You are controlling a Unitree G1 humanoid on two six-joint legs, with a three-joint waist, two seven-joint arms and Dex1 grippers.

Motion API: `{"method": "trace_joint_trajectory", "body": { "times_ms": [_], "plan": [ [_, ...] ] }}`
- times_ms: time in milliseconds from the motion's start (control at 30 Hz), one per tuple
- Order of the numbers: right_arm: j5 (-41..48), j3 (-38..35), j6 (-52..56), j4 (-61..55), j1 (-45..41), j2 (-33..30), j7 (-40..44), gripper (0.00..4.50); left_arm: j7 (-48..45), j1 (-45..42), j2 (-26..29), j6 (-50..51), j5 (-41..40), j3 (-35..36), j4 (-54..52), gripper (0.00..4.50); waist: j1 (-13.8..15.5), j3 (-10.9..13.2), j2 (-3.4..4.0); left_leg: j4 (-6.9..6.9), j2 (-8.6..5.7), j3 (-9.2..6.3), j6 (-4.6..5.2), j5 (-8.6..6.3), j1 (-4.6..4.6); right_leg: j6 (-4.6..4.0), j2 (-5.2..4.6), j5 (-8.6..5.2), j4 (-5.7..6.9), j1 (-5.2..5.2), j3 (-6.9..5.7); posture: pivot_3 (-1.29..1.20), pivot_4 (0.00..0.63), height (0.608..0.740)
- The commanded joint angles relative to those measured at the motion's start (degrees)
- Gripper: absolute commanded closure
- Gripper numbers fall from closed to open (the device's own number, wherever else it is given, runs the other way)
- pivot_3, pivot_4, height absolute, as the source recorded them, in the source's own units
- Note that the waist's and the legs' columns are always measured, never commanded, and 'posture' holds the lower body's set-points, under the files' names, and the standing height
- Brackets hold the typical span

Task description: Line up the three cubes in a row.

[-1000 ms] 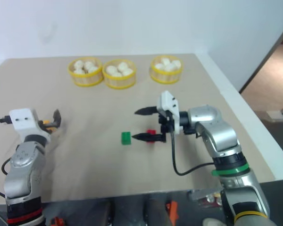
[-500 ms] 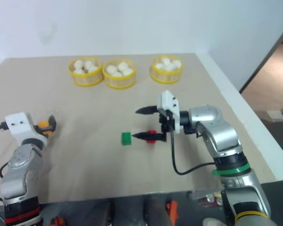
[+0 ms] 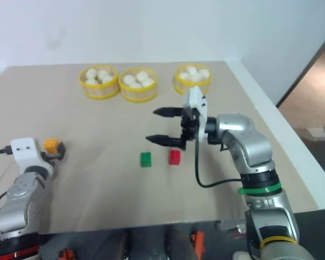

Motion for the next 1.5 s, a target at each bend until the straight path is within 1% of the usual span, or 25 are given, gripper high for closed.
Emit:
{"method": "trace_joint_trajectory", "body": {
  "times_ms": [33, 200, 233, 333, 400, 433, 500, 533, 600, 667, 700, 767, 867, 900, 1067, 1267, 1367, 1500],
  "plan": [
    [-0.22, -0.22, -1.34, -0.15, -0.8, -0.28, 0.6, 0.0, -0.75, -1.17, 1.34, -1.02, -0.97, 0.99, 0.34, 1.22, 0.0, 0.0, 0.0, 0.0, 0.0, 0.0, 0.0, 0.0, 0.0, 0.0, 0.0, 0.0, 0.0, 0.0, 0.0, 0.0, 0.15, 0.74],
    [-1.04, 0.01, -1.99, -0.28, -0.2, -0.66, 1.09, 0.0, -1.6, -1.55, 1.7, -0.23, -2.5, 1.47, 1.36, 2.91, 0.0, 0.0, 0.0, -0.02, 0.01, 0.0, 0.0, 0.0, 0.0, 0.0, 0.0, 0.0, 0.0, 0.0, 0.0, 0.0, 0.15, 0.74],
    [-1.17, 0.02, -2.08, -0.29, -0.13, -0.71, 1.18, 0.0, -1.62, -1.59, 1.91, -0.42, -2.64, 1.59, 1.57, 3.18, 0.0, 0.0, 0.0, -0.02, 0.01, 0.0, 0.0, 0.0, 0.0, 0.0, 0.0, 0.0, 0.0, 0.0, 0.0, 0.0, 0.15, 0.74],
    [-1.38, -0.06, -2.14, -0.38, 0.05, -0.75, 1.35, 0.0, -3.42, -1.46, 3.2, 0.12, -3.81, 1.34, 2.01, 3.17, 0.0, 0.0, 0.0, -0.03, 0.01, -0.01, 0.0, 0.0, 0.01, 0.0, 0.01, 0.0, 0.0, -0.01, -0.01, 0.0, 0.15, 0.74],
    [-1.62, 0.01, -2.41, -0.45, 0.11, -0.91, 1.5, 0.0, -7.46, -0.86, 4.64, 0.29, -5.82, 0.49, 1.2, 3.17, -0.01, 0.0, 0.0, -0.03, 0.02, -0.02, 0.0, 0.0, 0.01, -0.02, 0.02, -0.01, 0.0, -0.01, -0.02, 0.0, 0.15, 0.74],
    [-1.6, 0.0, -2.35, -0.45, 0.08, -0.98, 1.55, 0.0, -11.47, -0.53, 5.64, 0.02, -7.78, -0.43, 0.42, 3.17, -0.01, 0.0, 0.0, -0.03, 0.02, -0.03, 0.0, 0.0, 0.01, -0.03, 0.02, -0.02, 0.0, -0.01, -0.03, 0.0, 0.15, 0.74],
    [-1.74, 0.01, -2.46, -0.24, -0.11, -1.13, 1.76, 0.0, -23.32, 1.14, 11.19, -3.38, -8.18, -5.98, -1.76, 3.17, -0.04, 0.01, -0.01, -0.06, 0.01, 0.0, 0.0, 0.0, 0.0, -0.08, 0.0, -0.05, 0.0, -0.04, -0.03, 0.0, 0.15, 0.74],
    [-1.9, 0.12, -2.54, -0.01, -0.27, -1.26, 2.04, 0.0, -30.44, 1.91, 14.11, -5.25, -9.28, -8.66, -3.09, 3.17, -0.04, 0.02, -0.02, -0.09, 0.01, 0.0, -0.01, -0.01, -0.01, -0.25, 0.0, -0.15, -0.01, -0.06, -0.04, 0.0, 0.15, 0.74],
    [-2.31, 0.31, -2.79, 0.52, -0.61, -1.36, 2.55, 0.0, -41.75, 2.81, 18.57, -8.71, -11.76, -12.37, -4.94, 3.17, 0.01, 0.02, -0.01, -0.17, 0.01, 0.05, -0.03, -0.02, -0.04, -0.41, -0.04, -0.24, -0.02, -0.15, -0.02, 0.0, 0.15, 0.74],
    [-2.89, 0.72, -3.22, 1.27, -1.15, -1.46, 3.25, 0.0, -52.64, 2.63, 25.33, -15.17, -9.4, -15.88, -1.31, 3.17, 0.0, 0.02, -0.01, -0.24, -0.01, 0.09, -0.04, -0.02, -0.04, -0.46, -0.13, -0.32, -0.03, -0.15, -0.03, 0.0, 0.15, 0.74],
    [-3.15, 0.91, -3.54, 1.65, -1.42, -1.55, 3.52, 0.0, -56.61, 1.49, 27.68, -15.92, -9.62, -16.52, 1.45, 3.17, -0.01, 0.02, 0.0, -0.3, 0.01, 0.13, -0.05, -0.03, -0.03, -0.48, -0.12, -0.33, -0.04, -0.19, -0.01, 0.0, 0.15, 0.74],
    [-3.37, 1.11, -3.95, 2.26, -1.76, -1.72, 3.8, 0.0, -61.57, -1.54, 29.91, -18.04, -10.1, -17.66, 6.31, 3.17, -0.06, 0.03, 0.02, -0.46, 0.03, 0.21, -0.04, -0.02, -0.01, -0.55, -0.11, -0.34, -0.03, -0.31, 0.04, 0.0, 0.15, 0.74],
    [-3.64, 1.13, -4.15, 2.68, -1.82, -1.92, 4.0, 0.0, -67.38, -6.76, 30.86, -21.94, -8.83, -20.71, 11.94, 3.17, -0.02, 0.03, 0.02, -0.57, 0.14, 0.26, -0.01, -0.01, -0.11, -0.59, 0.01, -0.33, 0.0, -0.48, 0.01, 0.0, 0.15, 0.74],
    [-3.75, 1.21, -4.22, 2.68, -1.74, -2.08, 4.11, 0.0, -68.71, -8.7, 30.63, -22.66, -8.33, -21.69, 13.64, 3.17, -0.02, 0.03, 0.02, -0.6, 0.13, 0.25, -0.01, -0.01, -0.14, -0.44, 0.04, -0.27, 0.02, -0.52, 0.01, 0.0, 0.15, 0.74],
    [-4.27, 1.38, -3.93, 1.84, -0.59, -3.1, 3.99, 0.0, -73.79, -16.63, 27.13, -26.43, -6.73, -26.6, 20.62, 3.17, 0.0, 0.03, 0.02, -0.55, 0.13, 0.13, 0.0, -0.01, -0.66, -0.25, 0.13, -0.28, 0.03, -0.89, 0.01, 0.0, 0.15, 0.74],
    [-4.08, 0.84, -3.2, -0.34, 1.34, -3.91, 2.64, 0.0, -74.39, -15.38, 24.73, -27.87, -5.73, -28.89, 19.99, 3.17, -0.19, 0.03, 0.02, -0.48, 0.09, 0.15, 0.11, -0.09, -0.79, -0.13, 0.1, -0.35, 0.02, -0.96, 0.07, 0.0, 0.15, 0.74],
    [-3.92, 0.66, -3.08, -1.29, 2.36, -4.39, 2.22, 0.0, -74.59, -14.02, 24.89, -26.53, -6.77, -28.75, 17.99, 3.17, -0.13, 0.03, 0.02, -0.46, 0.13, 0.05, 0.12, -0.09, -0.78, -0.16, 0.15, -0.35, 0.07, -0.97, 0.0, 0.0, 0.15, 0.74],
    [-3.88, 0.74, -3.25, -1.4, 2.73, -4.64, 2.04, 0.0, -75.01, -13.77, 25.47, -27.0, -6.0, -28.83, 18.74, 3.17, -0.11, 0.03, 0.02, -0.3, 0.15, 0.01, 0.12, -0.09, -0.78, -0.22, 0.19, -0.29, 0.13, -0.93, -0.06, 0.0, 0.15, 0.74]
  ]
}}
